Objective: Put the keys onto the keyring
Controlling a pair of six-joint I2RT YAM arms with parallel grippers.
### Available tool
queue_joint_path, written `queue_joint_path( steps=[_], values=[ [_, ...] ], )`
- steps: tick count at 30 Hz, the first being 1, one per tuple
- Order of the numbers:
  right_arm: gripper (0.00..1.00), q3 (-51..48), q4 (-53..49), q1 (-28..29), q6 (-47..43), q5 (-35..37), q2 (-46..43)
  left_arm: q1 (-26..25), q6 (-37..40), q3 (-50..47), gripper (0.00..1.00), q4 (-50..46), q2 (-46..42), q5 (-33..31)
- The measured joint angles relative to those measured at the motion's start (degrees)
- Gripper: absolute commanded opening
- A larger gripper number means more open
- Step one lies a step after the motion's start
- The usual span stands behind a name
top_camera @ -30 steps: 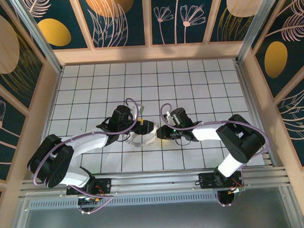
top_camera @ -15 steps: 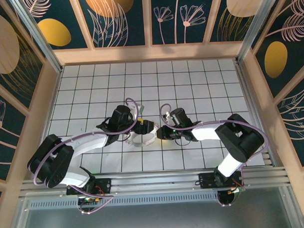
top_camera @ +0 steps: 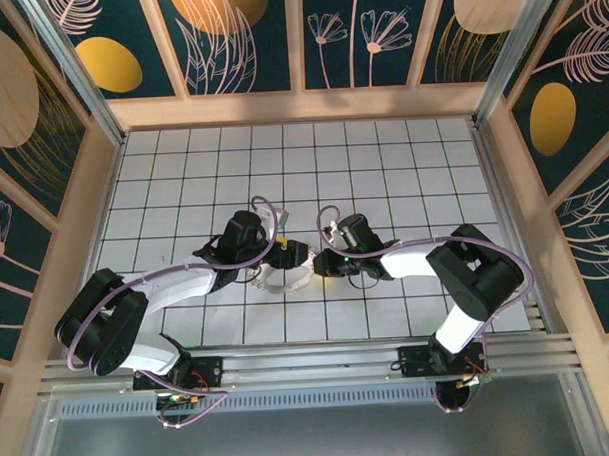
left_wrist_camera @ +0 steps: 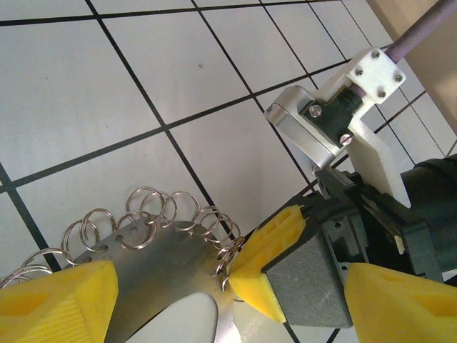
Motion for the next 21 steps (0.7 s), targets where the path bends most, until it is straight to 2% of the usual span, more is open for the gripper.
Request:
queue_joint_path(
  steps=[11,21],
  values=[
    [0.0,1.6,-3.1,0.0,-2.9,0.4,-1.2,0.0,-1.6,0.0,0.86,0.0,-1.0,-1.6],
    [0.0,6.2,-5.8,-1.2,-11.5,-0.5,-15.3,0.0,-4.3,3.3,0.9,-1.7,-9.7,-8.0]
  ],
)
